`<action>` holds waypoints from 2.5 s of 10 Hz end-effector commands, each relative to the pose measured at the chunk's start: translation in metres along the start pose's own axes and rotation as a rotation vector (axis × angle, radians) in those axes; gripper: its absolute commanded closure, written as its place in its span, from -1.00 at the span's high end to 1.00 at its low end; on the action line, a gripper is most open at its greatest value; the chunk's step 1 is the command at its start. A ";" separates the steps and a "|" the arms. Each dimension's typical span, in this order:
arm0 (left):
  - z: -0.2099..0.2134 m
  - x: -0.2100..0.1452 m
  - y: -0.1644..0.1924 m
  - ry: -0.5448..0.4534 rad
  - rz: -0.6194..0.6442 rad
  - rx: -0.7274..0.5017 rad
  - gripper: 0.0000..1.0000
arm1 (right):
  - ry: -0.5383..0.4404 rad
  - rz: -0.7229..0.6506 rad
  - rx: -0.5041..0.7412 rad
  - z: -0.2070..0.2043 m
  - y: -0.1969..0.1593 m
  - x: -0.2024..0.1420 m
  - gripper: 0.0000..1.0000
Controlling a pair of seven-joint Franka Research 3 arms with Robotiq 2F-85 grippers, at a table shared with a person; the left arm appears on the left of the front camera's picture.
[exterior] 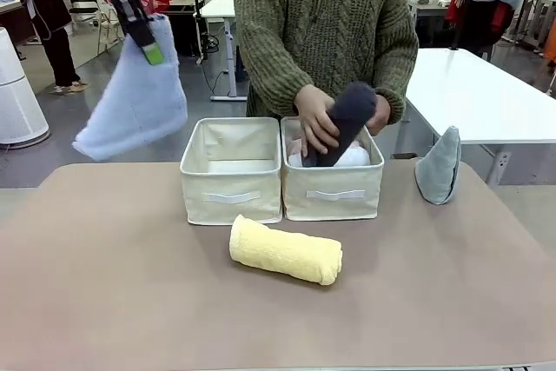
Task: Sort the towels based on their folding style.
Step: Pick up one triangle-folded towel and place it in the left Fabric basket.
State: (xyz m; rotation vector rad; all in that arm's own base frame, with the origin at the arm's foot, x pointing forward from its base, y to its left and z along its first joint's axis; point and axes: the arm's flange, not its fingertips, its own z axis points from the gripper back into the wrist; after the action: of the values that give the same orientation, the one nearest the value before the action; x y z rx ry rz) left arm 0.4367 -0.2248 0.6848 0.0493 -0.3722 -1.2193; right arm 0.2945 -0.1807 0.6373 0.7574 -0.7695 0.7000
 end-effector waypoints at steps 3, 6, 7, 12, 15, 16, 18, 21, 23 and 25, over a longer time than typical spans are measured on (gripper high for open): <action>0.000 0.000 0.000 0.000 0.000 0.000 -0.66 | -0.026 0.018 0.014 0.000 -0.001 0.000 1.00; 0.000 0.000 0.000 0.000 0.000 0.000 -0.66 | -0.026 0.018 0.014 0.000 -0.001 0.000 1.00; 0.000 0.000 0.000 0.000 0.000 0.000 -0.66 | -0.026 0.018 0.014 0.000 -0.001 0.000 1.00; -0.030 0.085 0.030 -0.100 -0.268 -0.096 -0.66 | -0.026 0.018 0.014 0.000 -0.001 0.000 1.00; -0.061 0.124 0.034 -0.175 -0.362 -0.119 -0.66 | -0.026 0.018 0.014 0.000 -0.001 0.000 1.00; -0.072 0.132 0.032 -0.185 -0.386 -0.125 -0.66 | -0.026 0.018 0.014 0.000 -0.001 0.000 1.00; -0.097 0.134 0.031 -0.182 -0.469 -0.124 -0.66 | -0.026 0.018 0.014 0.000 -0.001 0.000 1.00; -0.140 0.117 0.025 -0.182 -0.547 -0.171 -0.66 | -0.026 0.018 0.014 0.000 -0.001 0.000 1.00; -0.163 0.114 0.020 -0.130 -0.550 -0.192 -0.66 | -0.026 0.018 0.014 0.000 -0.001 0.000 1.00; -0.192 0.107 0.014 -0.071 -0.536 -0.232 -0.66 | -0.026 0.018 0.014 0.000 -0.001 0.000 1.00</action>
State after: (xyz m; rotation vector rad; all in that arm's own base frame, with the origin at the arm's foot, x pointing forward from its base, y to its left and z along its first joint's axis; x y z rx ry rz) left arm 0.5409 -0.3529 0.5423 -0.1149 -0.2978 -1.7928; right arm 0.2940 -0.1813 0.6374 0.7564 -0.7701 0.6993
